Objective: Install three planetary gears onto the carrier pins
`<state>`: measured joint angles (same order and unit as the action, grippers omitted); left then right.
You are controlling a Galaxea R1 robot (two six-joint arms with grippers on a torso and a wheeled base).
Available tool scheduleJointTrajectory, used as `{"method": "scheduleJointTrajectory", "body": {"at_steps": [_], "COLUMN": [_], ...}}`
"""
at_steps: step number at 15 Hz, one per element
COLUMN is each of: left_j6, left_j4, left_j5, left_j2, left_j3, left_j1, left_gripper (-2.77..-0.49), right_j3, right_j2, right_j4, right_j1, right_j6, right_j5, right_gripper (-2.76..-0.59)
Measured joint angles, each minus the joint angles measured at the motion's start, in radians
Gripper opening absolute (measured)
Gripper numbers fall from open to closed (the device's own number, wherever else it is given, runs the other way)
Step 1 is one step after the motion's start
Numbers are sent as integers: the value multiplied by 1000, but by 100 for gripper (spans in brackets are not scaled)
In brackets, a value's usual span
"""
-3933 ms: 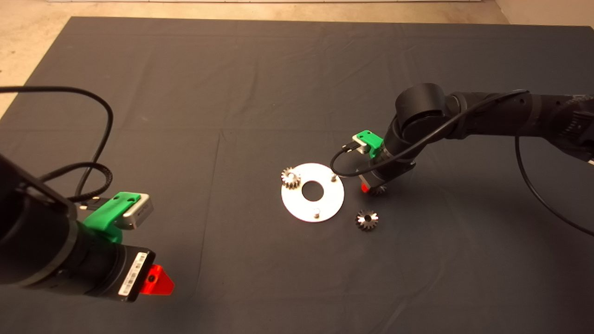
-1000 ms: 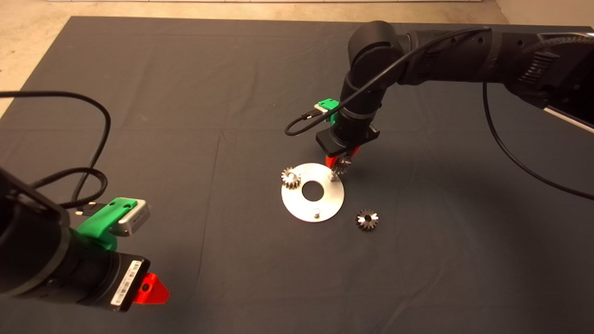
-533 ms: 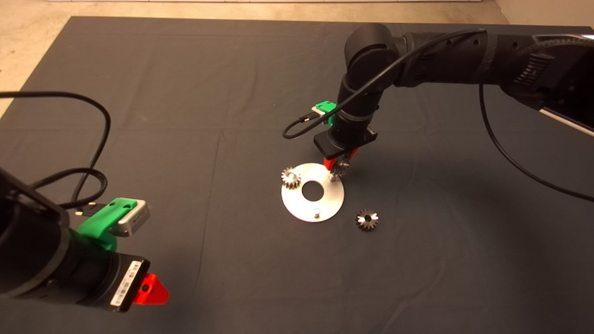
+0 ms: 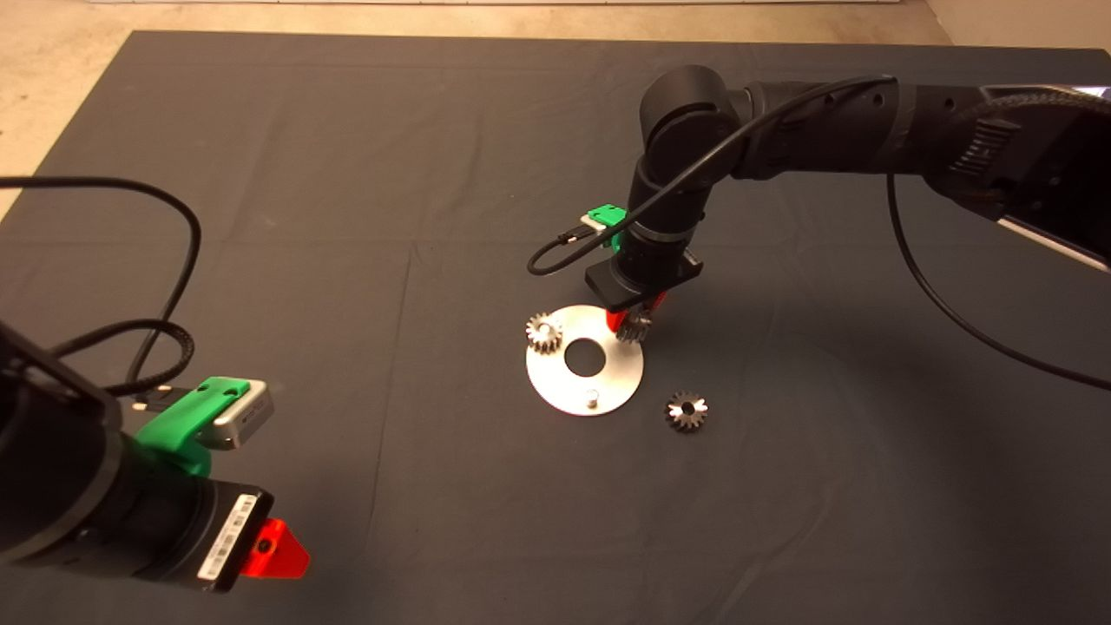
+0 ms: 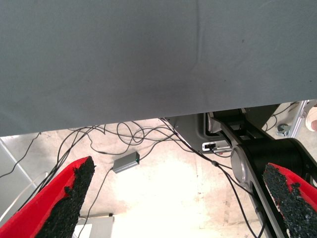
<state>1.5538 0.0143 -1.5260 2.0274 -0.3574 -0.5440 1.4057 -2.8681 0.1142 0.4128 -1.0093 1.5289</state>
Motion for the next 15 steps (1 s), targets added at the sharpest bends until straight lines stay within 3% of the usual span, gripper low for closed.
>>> {"method": "scheduleJointTrajectory", "body": {"at_steps": [10,15], "left_j6": [0,0], "left_j4": [-10,-11], "left_j5": [0,0], "left_j2": [-6,-9], "left_j3": [6,6], "left_j1": [0,0], "left_gripper": [-79,-79], "right_j3": [0,0], "right_j2": [0,-2], "right_j4": [23,63], "right_j1": [0,0], "right_j6": [7,7], "right_j5": [0,0], "right_gripper": [-232,-231]}}
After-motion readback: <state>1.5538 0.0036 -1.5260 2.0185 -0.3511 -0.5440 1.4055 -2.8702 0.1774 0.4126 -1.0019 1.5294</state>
